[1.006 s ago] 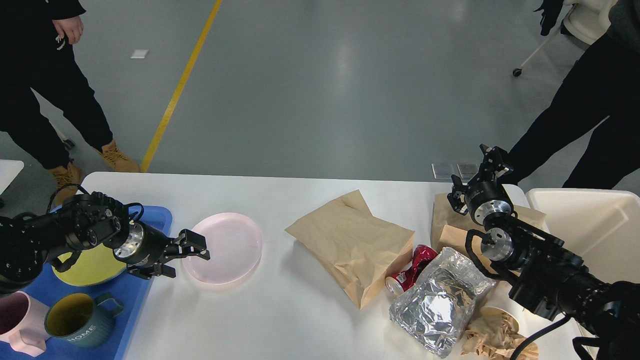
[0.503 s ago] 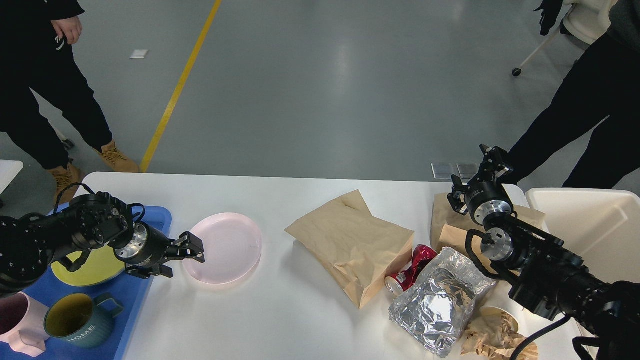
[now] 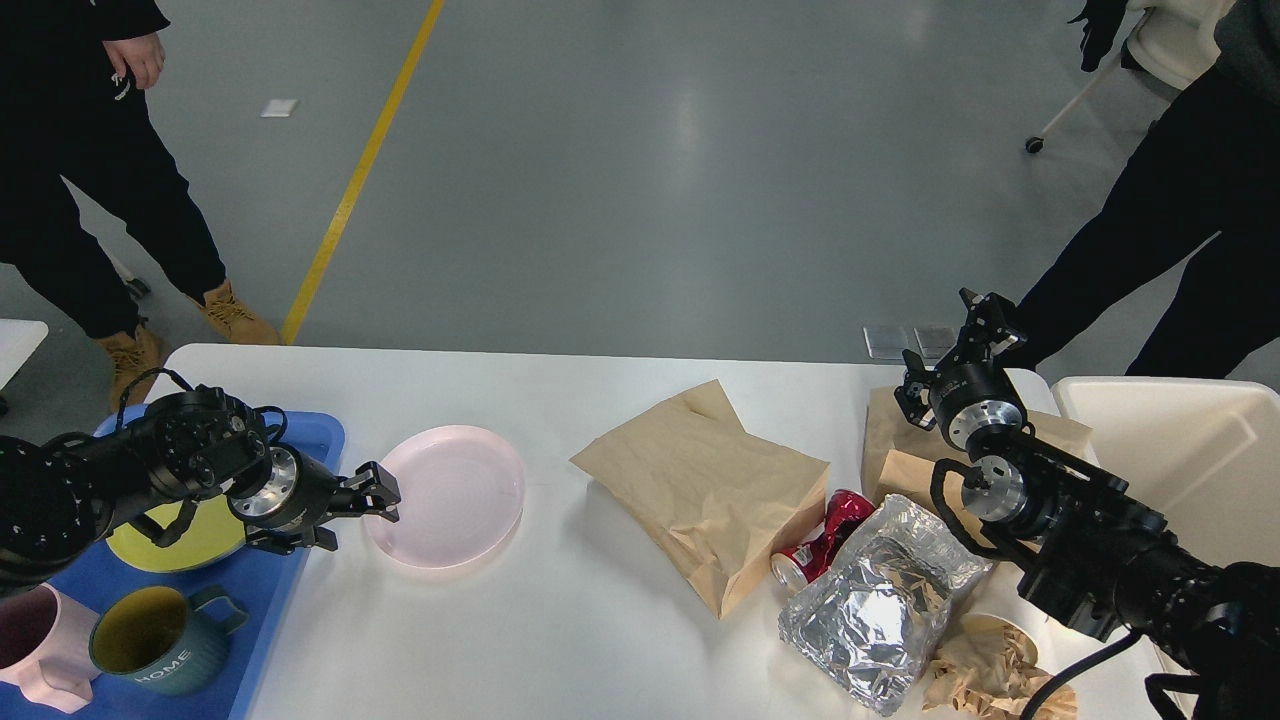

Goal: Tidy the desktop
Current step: 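Grip the pink plate rim with the left gripper, then lift the pink plate and carry it over the yellow plate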

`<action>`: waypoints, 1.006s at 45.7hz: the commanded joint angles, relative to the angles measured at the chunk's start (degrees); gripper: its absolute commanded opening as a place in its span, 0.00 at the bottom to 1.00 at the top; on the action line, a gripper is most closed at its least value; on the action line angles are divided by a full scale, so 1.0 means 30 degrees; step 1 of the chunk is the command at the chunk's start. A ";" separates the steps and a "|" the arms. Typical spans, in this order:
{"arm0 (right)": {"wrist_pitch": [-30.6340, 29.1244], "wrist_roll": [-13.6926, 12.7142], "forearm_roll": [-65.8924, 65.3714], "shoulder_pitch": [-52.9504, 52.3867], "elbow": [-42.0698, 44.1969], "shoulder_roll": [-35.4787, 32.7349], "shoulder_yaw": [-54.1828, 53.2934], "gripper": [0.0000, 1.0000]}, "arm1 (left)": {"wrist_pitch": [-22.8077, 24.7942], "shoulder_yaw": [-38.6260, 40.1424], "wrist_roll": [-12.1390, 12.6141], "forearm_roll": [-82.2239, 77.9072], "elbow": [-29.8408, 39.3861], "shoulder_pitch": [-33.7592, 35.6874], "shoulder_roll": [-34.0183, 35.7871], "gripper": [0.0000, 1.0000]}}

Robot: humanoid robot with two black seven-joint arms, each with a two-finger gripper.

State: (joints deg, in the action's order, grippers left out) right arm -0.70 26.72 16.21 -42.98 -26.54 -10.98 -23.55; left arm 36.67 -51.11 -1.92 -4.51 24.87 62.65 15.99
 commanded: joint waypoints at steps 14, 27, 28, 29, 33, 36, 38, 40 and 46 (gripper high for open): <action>0.0000 0.0000 -0.0012 0.0000 0.0000 -0.0002 0.0000 1.00 | 0.0170 0.0191 0.0171 0.0008 0.0029 -0.0140 -0.0087 0.51; 0.0000 0.0000 -0.0012 0.0000 0.0000 -0.0002 0.0000 1.00 | 0.0288 0.0191 0.0200 0.0008 0.0029 -0.0169 0.0001 0.34; 0.0000 0.0000 -0.0012 0.0000 0.0000 -0.0002 0.0000 1.00 | 0.0288 0.0191 0.0200 0.0008 0.0029 -0.0169 0.0001 0.32; 0.0000 0.0000 -0.0012 0.0000 0.0000 -0.0002 0.0000 1.00 | 0.0288 0.0191 0.0200 0.0008 0.0029 -0.0169 -0.0028 0.29; 0.0000 0.0000 -0.0012 0.0000 0.0000 -0.0002 0.0000 1.00 | 0.0288 0.0191 0.0346 0.0008 0.0029 -0.0257 -0.0029 0.23; 0.0000 0.0000 0.0017 0.0000 0.0000 -0.0002 0.0000 1.00 | 0.0317 0.0191 0.0609 0.0008 0.0029 -0.0316 -0.0029 0.18; 0.0000 0.0000 -0.0012 0.0000 0.0000 -0.0002 0.0000 1.00 | 0.0317 0.0191 0.0727 0.0008 0.0058 -0.0316 -0.0029 0.15; 0.0000 0.0000 -0.0012 0.0000 0.0000 -0.0002 0.0000 1.00 | 0.0404 0.0191 0.0815 0.0008 0.0059 -0.0345 -0.0029 0.12; 0.0000 0.0000 0.0017 0.0000 0.0000 -0.0002 0.0000 1.00 | 0.1019 0.0191 0.0815 0.0008 0.0058 -0.0345 0.0059 0.00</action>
State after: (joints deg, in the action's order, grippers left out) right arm -0.70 26.72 16.21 -42.98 -26.54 -10.98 -23.55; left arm 38.32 -50.53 0.44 -4.48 25.04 61.63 15.91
